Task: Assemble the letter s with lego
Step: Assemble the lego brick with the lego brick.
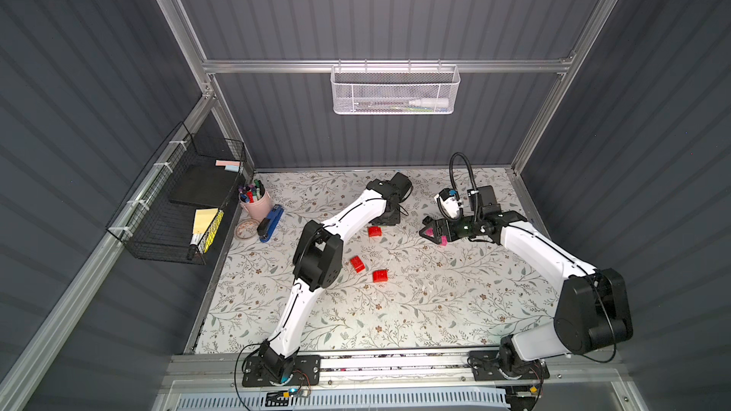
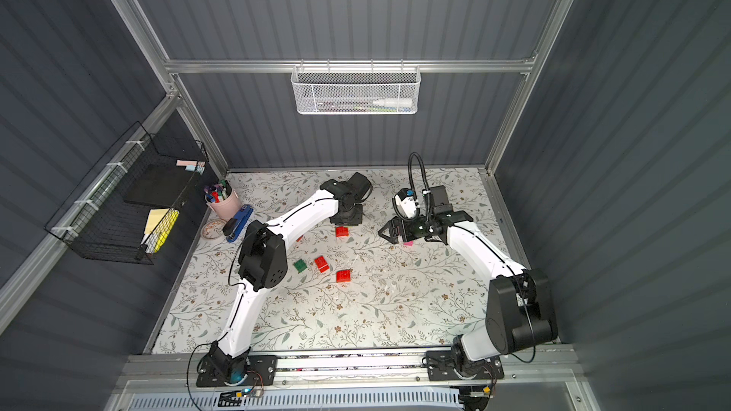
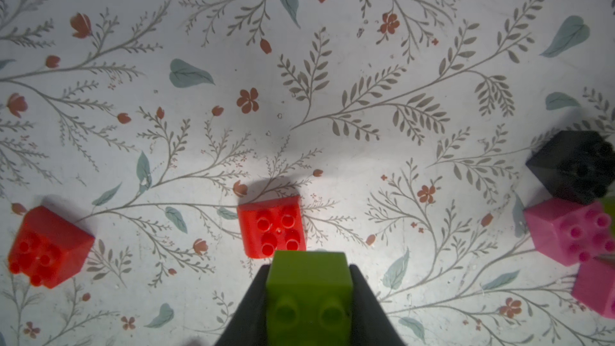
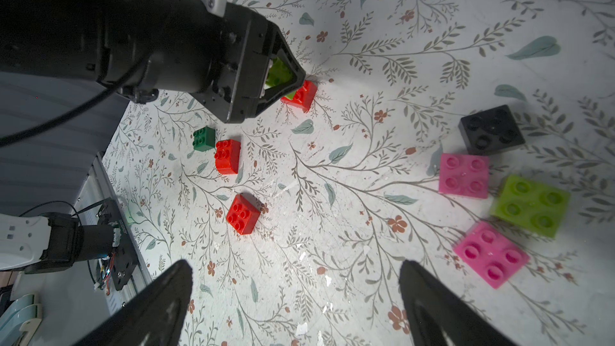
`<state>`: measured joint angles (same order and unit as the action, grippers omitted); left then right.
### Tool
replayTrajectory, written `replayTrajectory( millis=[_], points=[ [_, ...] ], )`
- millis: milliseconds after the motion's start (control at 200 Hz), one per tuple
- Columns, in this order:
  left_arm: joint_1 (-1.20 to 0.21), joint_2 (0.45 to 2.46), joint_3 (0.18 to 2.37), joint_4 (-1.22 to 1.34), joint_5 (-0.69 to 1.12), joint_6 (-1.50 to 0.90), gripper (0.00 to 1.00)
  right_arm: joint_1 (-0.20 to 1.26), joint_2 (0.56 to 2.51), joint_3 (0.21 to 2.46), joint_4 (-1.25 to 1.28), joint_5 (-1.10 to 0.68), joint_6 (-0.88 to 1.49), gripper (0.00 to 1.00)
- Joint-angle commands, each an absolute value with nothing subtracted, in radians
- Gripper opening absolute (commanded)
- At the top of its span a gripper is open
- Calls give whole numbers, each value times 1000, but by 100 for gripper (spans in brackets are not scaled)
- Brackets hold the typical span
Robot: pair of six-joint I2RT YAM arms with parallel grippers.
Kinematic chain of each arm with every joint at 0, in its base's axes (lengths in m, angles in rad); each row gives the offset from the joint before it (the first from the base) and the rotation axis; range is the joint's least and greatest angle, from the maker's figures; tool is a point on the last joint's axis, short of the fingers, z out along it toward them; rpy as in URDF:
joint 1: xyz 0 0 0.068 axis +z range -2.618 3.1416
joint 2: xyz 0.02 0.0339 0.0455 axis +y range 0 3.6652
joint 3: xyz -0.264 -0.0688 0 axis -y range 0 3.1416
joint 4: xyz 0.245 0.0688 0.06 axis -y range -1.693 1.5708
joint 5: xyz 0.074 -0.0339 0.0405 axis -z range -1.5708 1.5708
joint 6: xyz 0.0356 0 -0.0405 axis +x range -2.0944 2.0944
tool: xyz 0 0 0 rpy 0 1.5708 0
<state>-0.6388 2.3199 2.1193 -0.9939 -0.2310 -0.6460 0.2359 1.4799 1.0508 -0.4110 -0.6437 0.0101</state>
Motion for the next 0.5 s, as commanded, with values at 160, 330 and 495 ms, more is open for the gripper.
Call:
replayTrajectory(
  millis=[160, 330, 495],
  points=[
    [-640, 2391, 2155, -1034, -262, -743, 35, 221, 1485, 1026, -391, -675, -6, 99],
    [-640, 2420, 2177, -1036, -264, -754, 35, 211, 1484, 1020, -389, -686, -9, 99],
    [-640, 2430, 2183, -1022, -270, -762, 34, 201, 1484, 1015, -387, -695, -14, 99]
  ],
)
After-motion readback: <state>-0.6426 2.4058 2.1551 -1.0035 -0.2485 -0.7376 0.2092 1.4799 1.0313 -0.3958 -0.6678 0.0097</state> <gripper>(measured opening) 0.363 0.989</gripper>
